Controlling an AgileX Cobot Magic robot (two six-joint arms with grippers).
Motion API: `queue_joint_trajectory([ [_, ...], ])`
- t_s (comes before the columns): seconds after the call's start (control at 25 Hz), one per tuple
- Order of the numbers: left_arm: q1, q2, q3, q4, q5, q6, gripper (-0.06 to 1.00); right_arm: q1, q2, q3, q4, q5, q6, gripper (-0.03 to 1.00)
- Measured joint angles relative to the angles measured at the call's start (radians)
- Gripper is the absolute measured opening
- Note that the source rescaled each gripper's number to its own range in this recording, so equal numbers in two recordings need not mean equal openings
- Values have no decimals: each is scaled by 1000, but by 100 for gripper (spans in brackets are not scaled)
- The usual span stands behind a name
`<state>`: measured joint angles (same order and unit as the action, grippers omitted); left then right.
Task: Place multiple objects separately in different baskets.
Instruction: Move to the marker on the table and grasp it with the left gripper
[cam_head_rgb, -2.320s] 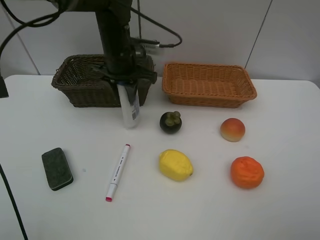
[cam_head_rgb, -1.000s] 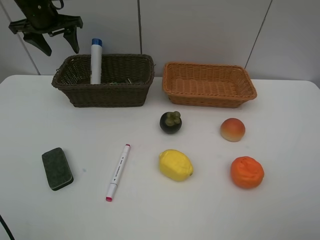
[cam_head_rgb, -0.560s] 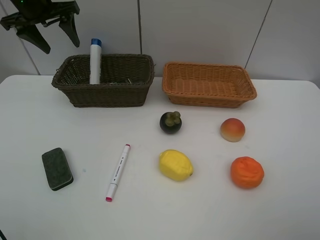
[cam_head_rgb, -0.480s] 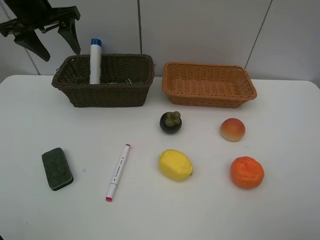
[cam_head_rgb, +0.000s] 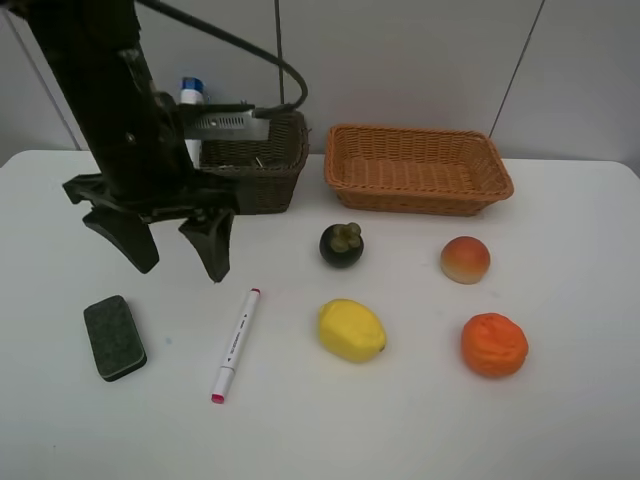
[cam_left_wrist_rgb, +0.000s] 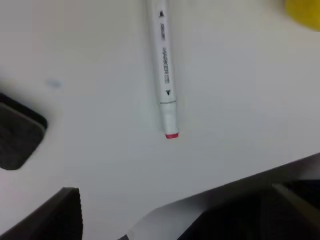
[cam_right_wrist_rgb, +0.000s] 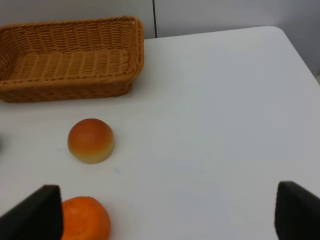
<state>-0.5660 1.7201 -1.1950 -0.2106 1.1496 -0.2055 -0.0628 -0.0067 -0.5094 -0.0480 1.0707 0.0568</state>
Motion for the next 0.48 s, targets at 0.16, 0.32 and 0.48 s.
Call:
queue_joint_trajectory([
  [0.16, -83, 60, 72, 16, -151, -13, 86, 0, 0, 0, 0, 0, 0, 83],
  [0.32, -107, 158, 89, 29, -261, -16, 86, 0, 0, 0, 0, 0, 0, 83],
  [0.48, -108, 261, 89, 53, -362, -14, 86, 0, 0, 0, 0, 0, 0, 83],
])
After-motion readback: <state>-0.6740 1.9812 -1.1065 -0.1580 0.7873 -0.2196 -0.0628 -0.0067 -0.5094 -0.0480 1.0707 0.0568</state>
